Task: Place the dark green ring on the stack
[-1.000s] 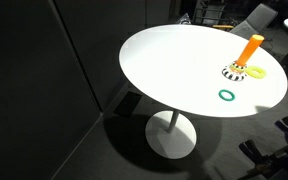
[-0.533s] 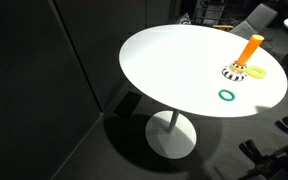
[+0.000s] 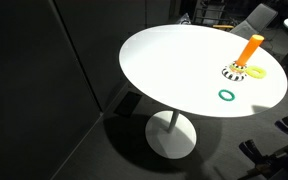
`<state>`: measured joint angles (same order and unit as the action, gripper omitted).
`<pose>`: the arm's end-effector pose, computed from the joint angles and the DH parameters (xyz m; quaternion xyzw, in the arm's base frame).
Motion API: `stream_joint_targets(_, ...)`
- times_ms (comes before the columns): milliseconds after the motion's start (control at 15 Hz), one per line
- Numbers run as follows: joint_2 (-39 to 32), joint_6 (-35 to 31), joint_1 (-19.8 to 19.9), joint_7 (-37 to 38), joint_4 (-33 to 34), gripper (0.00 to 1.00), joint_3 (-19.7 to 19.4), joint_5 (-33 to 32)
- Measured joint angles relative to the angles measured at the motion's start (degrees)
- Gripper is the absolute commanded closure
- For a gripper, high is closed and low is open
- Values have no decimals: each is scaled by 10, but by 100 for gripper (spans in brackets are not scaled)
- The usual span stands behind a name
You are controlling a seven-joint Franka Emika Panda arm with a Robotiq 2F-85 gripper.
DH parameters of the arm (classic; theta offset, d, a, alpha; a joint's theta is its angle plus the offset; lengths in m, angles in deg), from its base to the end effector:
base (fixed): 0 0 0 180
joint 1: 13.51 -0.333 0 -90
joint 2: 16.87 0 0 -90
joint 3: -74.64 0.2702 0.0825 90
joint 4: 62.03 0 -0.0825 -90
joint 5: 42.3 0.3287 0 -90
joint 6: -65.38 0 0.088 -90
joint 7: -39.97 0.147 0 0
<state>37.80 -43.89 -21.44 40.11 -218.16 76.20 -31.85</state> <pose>0.2667 0.0640 0.4397 -0.9934 -0.0520 -0.0618 0.0819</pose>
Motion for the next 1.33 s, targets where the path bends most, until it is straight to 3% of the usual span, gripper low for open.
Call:
stream_joint_targets(533,-145,-98,7,63,34,0,80,-5)
stream_joint_targets(1333,-354,-126,36,75,106,0,70,-48)
